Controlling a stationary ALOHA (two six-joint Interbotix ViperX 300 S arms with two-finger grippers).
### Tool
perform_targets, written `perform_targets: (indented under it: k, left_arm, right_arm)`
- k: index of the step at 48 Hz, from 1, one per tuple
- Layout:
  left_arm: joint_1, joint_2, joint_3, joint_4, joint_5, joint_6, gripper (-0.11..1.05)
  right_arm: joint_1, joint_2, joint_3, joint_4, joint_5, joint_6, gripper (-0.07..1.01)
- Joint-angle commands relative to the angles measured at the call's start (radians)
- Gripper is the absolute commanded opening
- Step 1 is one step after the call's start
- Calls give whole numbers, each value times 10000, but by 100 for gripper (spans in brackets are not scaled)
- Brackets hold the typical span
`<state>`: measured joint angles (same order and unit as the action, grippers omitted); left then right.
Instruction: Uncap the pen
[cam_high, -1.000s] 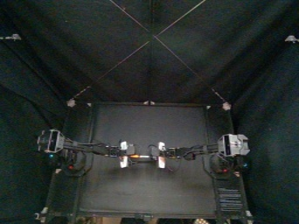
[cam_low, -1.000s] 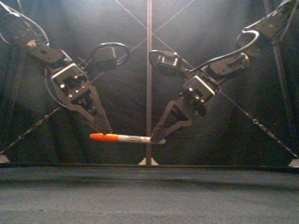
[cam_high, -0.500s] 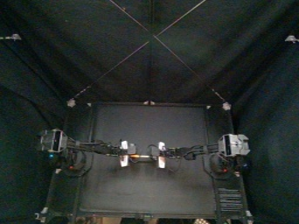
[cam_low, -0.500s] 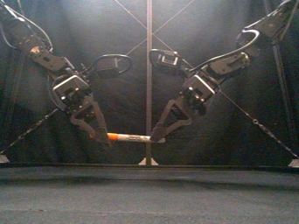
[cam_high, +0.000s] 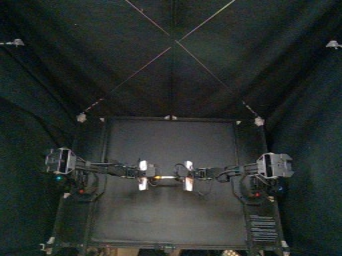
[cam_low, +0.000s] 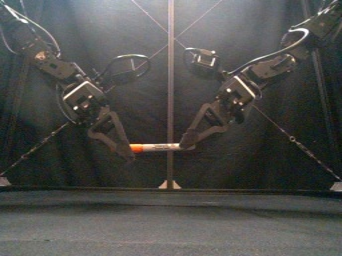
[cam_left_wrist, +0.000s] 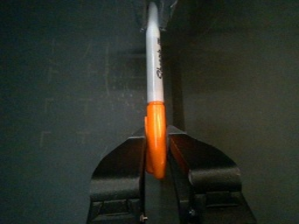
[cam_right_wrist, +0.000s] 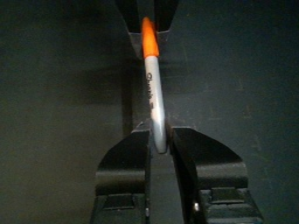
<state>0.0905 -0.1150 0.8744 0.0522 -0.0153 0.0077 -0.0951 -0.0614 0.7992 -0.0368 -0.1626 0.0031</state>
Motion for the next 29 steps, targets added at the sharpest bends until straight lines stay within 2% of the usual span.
perform_targets:
  k: [1,16,19,29]
  left_arm:
    - [184,-322,491,0,-46,-31,49]
    - [215,-1197,1212,0,-583,-61,49]
    - [230,-1411,1365,0,-675,-46,49]
    - [230,-2102,1887,-15,-890,-61,49]
  right_arm:
    - [-153,-752,644,107,-169,15,52]
    - [-322,-2071,2117,245,-1089,15,52]
    - [-322,-2316,2362,276,-1243,15,52]
    - [-322,-2884,3175,291,-2301,15,52]
